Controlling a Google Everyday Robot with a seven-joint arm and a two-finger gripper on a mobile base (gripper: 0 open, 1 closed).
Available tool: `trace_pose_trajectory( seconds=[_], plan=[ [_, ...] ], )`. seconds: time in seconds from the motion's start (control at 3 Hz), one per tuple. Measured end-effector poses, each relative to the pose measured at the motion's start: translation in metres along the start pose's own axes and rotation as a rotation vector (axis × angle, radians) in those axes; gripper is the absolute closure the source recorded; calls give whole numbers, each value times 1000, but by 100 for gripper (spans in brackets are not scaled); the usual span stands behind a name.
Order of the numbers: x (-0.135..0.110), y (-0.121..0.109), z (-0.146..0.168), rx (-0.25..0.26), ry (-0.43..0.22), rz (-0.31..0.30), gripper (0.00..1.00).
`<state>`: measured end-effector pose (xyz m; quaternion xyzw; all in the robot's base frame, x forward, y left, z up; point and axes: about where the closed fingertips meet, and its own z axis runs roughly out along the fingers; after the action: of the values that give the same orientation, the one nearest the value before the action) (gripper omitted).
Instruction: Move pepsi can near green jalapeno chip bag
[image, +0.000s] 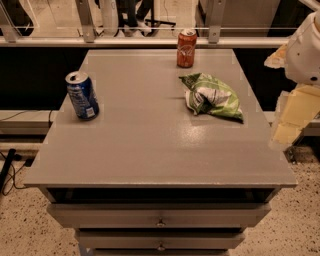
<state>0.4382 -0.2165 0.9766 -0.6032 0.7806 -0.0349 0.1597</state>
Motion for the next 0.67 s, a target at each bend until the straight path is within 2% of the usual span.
trace_pose_trajectory(
  seconds=[0.33,0.67],
  plan=[
    [0,0,0,0,0,0,0],
    [-22,0,12,-15,-68,15,0]
  ],
)
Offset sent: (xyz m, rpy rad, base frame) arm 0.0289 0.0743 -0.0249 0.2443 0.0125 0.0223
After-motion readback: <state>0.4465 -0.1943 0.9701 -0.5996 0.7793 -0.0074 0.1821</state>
